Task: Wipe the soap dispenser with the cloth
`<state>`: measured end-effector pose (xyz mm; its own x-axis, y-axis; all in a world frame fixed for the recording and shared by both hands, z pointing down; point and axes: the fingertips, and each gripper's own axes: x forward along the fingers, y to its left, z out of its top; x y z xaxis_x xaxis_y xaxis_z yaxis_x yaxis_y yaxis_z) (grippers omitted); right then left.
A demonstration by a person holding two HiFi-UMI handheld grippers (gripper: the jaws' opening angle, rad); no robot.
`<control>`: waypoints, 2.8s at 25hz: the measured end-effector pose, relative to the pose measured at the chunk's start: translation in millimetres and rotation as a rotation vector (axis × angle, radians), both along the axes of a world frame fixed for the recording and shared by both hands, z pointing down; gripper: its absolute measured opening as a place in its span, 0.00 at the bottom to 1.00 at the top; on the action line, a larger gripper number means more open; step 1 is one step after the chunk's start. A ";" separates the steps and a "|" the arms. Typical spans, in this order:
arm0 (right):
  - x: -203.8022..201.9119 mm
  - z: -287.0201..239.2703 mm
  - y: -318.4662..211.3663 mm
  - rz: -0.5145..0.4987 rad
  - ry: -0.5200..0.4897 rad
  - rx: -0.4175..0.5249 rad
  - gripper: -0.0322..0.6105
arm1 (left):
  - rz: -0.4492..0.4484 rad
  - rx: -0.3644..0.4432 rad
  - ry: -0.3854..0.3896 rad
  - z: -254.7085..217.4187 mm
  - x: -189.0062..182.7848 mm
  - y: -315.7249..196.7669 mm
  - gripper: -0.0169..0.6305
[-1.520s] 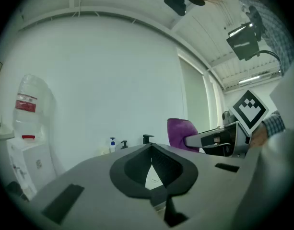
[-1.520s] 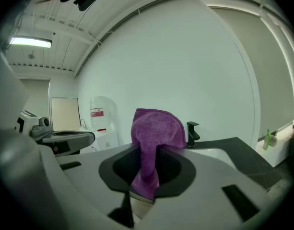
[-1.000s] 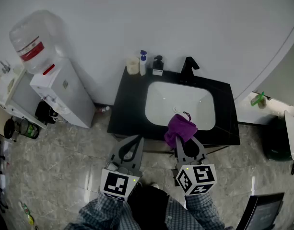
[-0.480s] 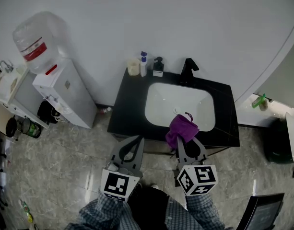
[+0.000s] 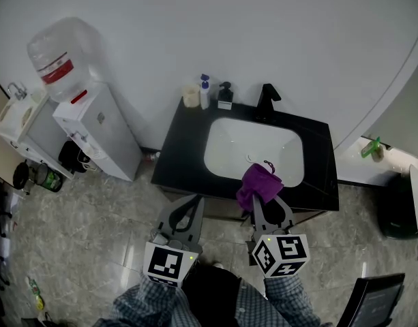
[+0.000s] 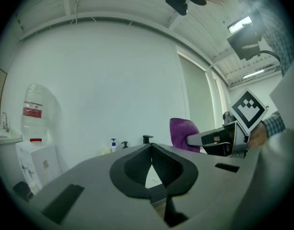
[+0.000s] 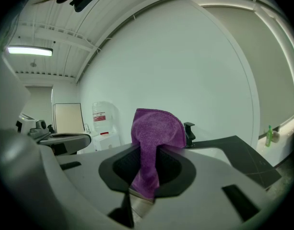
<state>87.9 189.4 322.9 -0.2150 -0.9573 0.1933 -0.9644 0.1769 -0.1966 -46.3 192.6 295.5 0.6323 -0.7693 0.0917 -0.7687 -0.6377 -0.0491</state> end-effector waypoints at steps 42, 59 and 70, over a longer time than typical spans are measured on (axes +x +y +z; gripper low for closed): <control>28.5 32.4 -267.2 0.056 0.011 -0.072 0.17 | 0.058 -0.055 0.022 31.7 30.5 -282.6 0.03; 29.5 53.4 -342.7 0.019 0.059 -0.140 0.17 | 0.040 -0.134 0.039 54.0 27.5 -335.2 0.03; 42.9 62.2 -412.4 -0.045 0.094 -0.126 0.17 | -0.050 -0.150 0.024 70.0 14.8 -355.6 0.03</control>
<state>130.7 -223.0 385.1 -0.2326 -0.9139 0.3327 -0.9712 0.2001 -0.1294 -31.5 -163.0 365.5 0.5966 -0.7789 0.1932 -0.7997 -0.5971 0.0623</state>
